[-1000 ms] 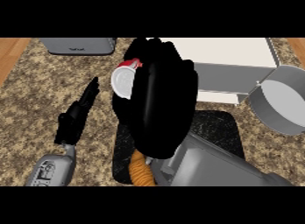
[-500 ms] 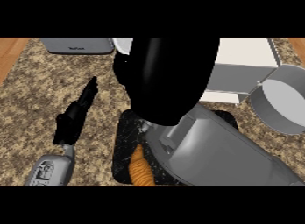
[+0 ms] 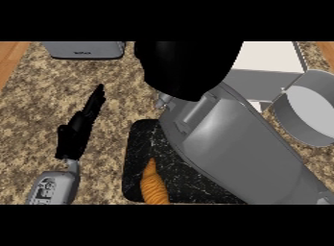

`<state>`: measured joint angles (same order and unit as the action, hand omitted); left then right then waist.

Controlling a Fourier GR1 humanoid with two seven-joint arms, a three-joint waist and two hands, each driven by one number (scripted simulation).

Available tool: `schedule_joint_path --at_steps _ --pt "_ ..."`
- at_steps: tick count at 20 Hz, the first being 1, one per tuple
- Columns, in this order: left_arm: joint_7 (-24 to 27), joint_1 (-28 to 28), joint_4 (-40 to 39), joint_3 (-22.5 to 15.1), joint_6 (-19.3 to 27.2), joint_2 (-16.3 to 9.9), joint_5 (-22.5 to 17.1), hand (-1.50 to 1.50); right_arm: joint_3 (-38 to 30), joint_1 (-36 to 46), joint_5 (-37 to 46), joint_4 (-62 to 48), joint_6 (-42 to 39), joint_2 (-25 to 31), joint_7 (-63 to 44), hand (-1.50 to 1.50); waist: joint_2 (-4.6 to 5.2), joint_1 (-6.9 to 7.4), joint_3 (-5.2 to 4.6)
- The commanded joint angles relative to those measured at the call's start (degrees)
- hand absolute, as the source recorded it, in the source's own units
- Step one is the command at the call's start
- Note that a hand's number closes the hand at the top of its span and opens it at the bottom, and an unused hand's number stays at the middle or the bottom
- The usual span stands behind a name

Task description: Pick the can from the tray and place it in the tiered shelf

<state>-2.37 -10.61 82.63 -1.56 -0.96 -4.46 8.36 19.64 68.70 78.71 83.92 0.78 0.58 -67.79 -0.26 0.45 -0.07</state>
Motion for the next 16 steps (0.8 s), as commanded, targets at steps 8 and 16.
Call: schedule_joint_path --at_steps 8,16 --pt "2.06 -0.16 -1.92 -0.08 0.45 0.80 0.65 0.00 -4.34 -0.02 7.11 -11.44 2.72 0.03 2.58 1.50 0.33 -0.11 0.03" --pt "0.04 -1.97 -0.42 0.02 0.58 1.07 0.41 0.00 -11.89 -2.12 4.27 -11.20 21.27 -0.56 5.39 1.50 0.66 0.48 0.22"
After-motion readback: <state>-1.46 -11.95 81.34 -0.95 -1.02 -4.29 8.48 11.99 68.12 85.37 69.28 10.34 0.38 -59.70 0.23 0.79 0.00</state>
